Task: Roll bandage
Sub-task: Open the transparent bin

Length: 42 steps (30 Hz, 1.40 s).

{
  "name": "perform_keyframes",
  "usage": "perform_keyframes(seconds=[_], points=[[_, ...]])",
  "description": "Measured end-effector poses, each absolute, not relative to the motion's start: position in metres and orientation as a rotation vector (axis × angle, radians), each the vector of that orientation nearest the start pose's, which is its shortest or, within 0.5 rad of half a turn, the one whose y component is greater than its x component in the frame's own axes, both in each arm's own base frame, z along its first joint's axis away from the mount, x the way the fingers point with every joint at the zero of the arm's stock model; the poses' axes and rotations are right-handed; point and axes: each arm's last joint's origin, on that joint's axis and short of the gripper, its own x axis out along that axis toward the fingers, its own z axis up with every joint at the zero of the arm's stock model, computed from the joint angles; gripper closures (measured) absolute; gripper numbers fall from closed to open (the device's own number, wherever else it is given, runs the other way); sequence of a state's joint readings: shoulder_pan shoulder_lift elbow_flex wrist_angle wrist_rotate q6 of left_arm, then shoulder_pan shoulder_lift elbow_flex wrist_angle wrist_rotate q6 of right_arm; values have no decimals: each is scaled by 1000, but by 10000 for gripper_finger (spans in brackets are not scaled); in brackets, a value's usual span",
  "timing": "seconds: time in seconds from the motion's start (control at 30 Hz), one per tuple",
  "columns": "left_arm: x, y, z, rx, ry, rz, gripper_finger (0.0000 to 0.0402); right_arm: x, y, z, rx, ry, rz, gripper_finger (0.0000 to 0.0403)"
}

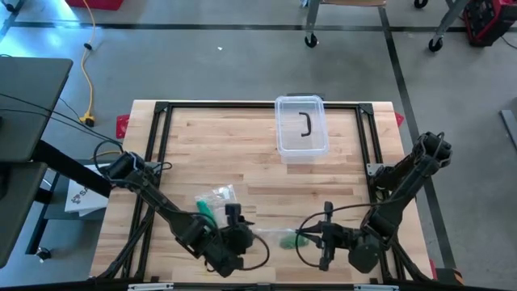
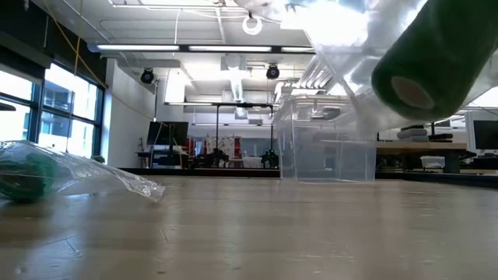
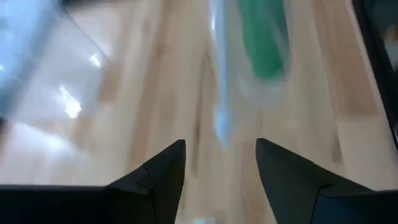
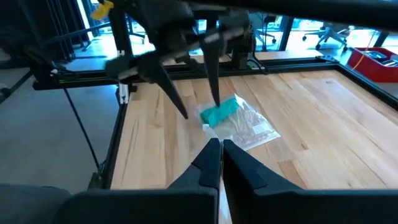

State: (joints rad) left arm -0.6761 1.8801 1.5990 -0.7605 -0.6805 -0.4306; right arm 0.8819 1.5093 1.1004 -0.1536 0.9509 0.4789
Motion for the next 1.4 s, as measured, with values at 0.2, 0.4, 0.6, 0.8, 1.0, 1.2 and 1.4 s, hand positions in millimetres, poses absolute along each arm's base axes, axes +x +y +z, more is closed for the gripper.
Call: perform_keyframes(seconds=[0.2, 0.4, 0.6, 0.8, 1.0, 1.2, 1.4], points=[[336, -248, 275, 357, 552, 217, 210, 228, 232, 279, 38, 324, -138, 403], [370, -241, 262, 293, 516, 118, 213, 230, 231, 280, 45, 325, -126, 403], [392, -223, 236, 267, 567, 187, 217, 231, 233, 282, 49, 313, -97, 403], [393, -221, 234, 270, 598, 136, 305, 231, 234, 282, 44, 325, -74, 403], [387, -226, 233, 282, 634, 93, 390, 231, 234, 281, 41, 328, -75, 403], [377, -231, 234, 277, 664, 101, 400, 231, 234, 281, 34, 333, -75, 403], [355, -220, 249, 217, 742, 231, 401, 230, 230, 276, 8, 368, -109, 390]])
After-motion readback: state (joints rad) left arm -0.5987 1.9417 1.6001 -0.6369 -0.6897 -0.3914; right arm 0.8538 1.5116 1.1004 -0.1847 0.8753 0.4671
